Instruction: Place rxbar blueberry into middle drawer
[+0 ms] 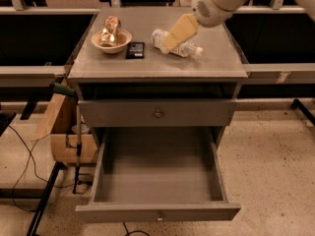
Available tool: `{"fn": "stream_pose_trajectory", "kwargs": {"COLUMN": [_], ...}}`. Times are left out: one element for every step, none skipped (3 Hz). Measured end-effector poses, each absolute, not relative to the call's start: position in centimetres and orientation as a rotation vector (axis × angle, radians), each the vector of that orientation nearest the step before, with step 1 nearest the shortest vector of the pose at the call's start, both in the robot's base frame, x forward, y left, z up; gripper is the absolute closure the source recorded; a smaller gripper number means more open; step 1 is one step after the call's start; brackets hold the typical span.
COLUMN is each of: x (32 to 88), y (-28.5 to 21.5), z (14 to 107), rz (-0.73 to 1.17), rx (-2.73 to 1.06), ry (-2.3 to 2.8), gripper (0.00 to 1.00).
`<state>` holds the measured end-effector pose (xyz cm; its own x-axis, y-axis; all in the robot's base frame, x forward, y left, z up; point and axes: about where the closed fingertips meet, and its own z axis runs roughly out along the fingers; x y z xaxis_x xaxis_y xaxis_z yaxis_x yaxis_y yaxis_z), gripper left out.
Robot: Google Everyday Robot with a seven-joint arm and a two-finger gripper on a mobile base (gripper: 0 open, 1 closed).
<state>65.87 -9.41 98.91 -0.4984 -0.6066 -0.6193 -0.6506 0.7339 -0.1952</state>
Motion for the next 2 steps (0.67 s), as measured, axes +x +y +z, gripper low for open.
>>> {"fn": "stream_pose_trajectory", "kwargs": {"x": [66.00, 65.98], "y": [-5.88, -6.04], "z": [96.64, 96.72], "rz": [0.115, 0.129], "rx": [-0.835, -0.791], "ry": [2.439, 2.447], "gripper": [0.00, 0.00]}}
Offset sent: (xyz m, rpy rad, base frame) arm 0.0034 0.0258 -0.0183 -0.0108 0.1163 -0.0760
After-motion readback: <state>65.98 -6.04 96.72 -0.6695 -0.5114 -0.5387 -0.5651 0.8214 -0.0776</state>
